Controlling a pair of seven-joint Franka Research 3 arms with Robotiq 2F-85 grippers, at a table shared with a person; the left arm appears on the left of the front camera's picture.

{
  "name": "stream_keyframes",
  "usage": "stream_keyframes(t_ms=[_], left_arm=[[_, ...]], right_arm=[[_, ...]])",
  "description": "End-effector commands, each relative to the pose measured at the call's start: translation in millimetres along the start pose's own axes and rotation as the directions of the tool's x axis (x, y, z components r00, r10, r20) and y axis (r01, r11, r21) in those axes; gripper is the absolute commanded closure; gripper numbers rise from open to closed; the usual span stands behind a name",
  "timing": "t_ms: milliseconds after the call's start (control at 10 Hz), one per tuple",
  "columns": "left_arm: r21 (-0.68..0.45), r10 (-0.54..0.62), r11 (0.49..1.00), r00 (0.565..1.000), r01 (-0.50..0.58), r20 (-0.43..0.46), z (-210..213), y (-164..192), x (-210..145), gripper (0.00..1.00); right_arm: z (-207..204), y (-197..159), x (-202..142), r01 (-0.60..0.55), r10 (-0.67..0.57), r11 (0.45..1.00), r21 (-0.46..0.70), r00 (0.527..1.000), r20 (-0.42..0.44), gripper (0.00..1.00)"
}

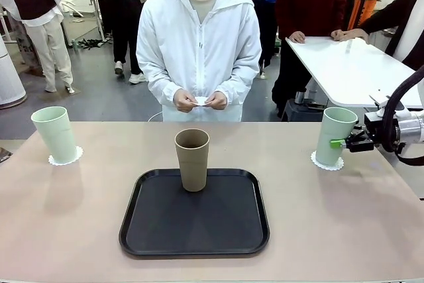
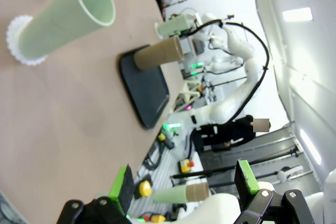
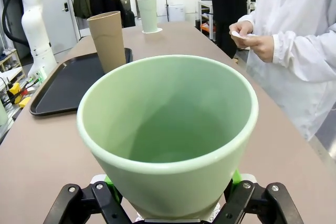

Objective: Place coasters on the table and set cups on them.
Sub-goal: Take one Reusable plastic cup from the Flat Tray and place it on a coaster set by the human.

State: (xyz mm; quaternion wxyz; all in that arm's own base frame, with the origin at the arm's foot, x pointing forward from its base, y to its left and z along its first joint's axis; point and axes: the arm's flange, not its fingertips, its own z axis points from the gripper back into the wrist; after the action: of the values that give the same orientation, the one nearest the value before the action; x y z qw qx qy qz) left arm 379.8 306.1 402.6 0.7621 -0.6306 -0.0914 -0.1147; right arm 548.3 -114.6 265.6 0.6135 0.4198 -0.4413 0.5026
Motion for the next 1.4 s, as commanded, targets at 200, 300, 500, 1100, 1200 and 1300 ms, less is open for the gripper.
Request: stream_keyframes(t_ms=[200,300,500,1100,1200,1300], left_arm=[[0.008,0.005,1.0,1.0,-0.005,0.0,0.6,-2.0,0.0,0.0],[0.008,0.005,1.0,1.0,-0.005,0.0,0.6,-2.0,0.0,0.0],[0.008,0.005,1.0,1.0,-0.005,0.0,0.6,-2.0,0.0,0.0],[0.008,0.005,1.0,1.0,-0.005,0.0,0.6,-2.0,0.0,0.0],[0.008,0.005,1.0,1.0,-0.005,0.0,0.6,-2.0,0.0,0.0],[0.008,0.005,1.0,1.0,-0.005,0.0,0.6,-2.0,0.0,0.0]], right_arm=[[-0.1,-6.4,0.4,0.011,-0.011,1.0,0.014,0.999,-0.03,0.14],[0.6,-6.2,-0.3,0.016,-0.015,1.0,0.015,0.999,-0.034,0.14],[1.6,-6.1,-1.1,0.016,-0.015,1.0,0.017,0.999,-0.044,0.14],[2.5,-6.6,-3.5,0.037,-0.035,0.999,0.021,0.997,-0.062,0.0],[3.5,-6.5,-2.4,0.045,-0.044,0.999,0.01,0.996,-0.082,0.0],[4.0,-5.9,-2.2,0.051,-0.05,0.999,0.009,0.992,-0.114,0.0]])
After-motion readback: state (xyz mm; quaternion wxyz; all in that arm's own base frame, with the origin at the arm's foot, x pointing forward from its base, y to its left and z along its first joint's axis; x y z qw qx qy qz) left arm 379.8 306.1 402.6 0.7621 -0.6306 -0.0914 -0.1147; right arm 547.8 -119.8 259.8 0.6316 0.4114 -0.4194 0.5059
